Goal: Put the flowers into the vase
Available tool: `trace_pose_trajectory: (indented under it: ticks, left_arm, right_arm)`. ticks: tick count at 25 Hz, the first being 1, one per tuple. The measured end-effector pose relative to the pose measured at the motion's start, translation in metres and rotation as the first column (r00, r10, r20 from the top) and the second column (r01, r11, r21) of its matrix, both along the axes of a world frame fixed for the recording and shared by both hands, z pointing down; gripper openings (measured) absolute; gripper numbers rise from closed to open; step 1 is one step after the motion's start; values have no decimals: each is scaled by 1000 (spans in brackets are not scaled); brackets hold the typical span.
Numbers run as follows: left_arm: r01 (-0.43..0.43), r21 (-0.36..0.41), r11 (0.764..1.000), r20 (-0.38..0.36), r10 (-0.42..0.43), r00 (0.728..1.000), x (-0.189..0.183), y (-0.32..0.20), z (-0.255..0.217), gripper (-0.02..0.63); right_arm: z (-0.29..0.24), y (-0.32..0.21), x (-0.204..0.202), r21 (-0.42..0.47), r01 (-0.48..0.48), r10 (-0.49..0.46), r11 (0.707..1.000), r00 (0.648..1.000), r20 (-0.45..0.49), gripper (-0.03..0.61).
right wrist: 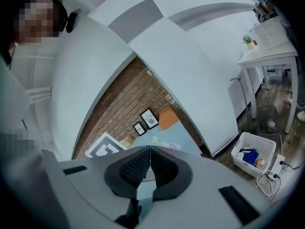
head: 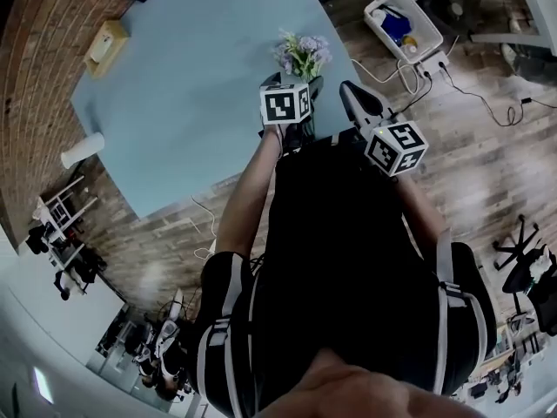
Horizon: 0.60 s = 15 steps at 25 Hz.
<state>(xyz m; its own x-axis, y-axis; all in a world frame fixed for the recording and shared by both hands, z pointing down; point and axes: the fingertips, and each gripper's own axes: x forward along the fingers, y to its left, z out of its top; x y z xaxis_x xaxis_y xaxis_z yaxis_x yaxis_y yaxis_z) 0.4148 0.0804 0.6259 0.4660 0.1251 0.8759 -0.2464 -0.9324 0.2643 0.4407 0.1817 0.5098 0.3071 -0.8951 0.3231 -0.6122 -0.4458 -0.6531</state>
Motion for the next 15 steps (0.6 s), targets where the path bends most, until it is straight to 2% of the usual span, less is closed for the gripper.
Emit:
trace_pose_trajectory:
  ticks: [6, 15]
  left_arm:
    - [-32, 40, 999, 94, 28, 995, 20, 7, 36, 489]
    - [23, 65, 998, 223, -37, 974, 34, -5, 73, 488]
  right_arm:
    - [9, 22, 7, -3, -41, 41, 999, 999, 14, 18]
    - [19, 56, 18, -23, -103, 104, 994, 994, 30, 18]
